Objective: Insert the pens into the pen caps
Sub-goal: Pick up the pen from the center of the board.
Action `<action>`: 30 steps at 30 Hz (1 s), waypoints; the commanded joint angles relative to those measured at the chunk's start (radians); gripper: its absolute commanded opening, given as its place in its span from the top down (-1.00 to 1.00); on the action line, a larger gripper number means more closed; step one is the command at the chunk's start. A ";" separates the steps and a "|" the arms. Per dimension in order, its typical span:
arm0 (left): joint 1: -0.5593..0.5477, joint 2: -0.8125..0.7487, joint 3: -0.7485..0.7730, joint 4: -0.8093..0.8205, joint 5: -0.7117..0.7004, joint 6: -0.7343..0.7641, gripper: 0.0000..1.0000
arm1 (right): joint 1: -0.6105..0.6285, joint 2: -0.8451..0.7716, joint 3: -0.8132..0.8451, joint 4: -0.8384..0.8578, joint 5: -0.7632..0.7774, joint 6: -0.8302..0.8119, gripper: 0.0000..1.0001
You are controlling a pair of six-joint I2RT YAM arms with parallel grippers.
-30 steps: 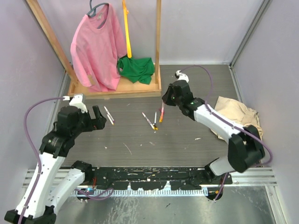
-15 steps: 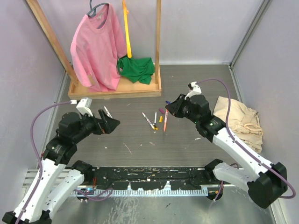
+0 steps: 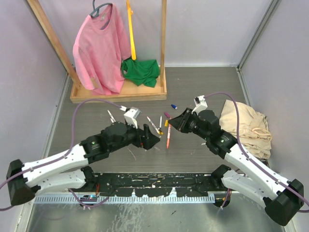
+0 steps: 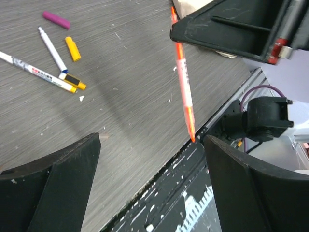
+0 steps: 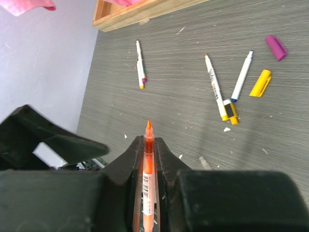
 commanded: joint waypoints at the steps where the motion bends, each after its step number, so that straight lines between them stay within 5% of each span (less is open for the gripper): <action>1: -0.039 0.103 0.006 0.257 -0.074 -0.029 -0.76 | 0.027 -0.045 0.001 0.064 -0.019 0.056 0.97; 4: -0.048 0.153 0.010 0.329 -0.064 -0.046 -0.76 | 0.037 -0.054 -0.008 0.075 -0.017 0.071 0.97; 30: -0.055 0.276 0.035 0.452 -0.006 -0.068 0.28 | 0.062 -0.044 -0.034 0.198 -0.040 0.120 0.98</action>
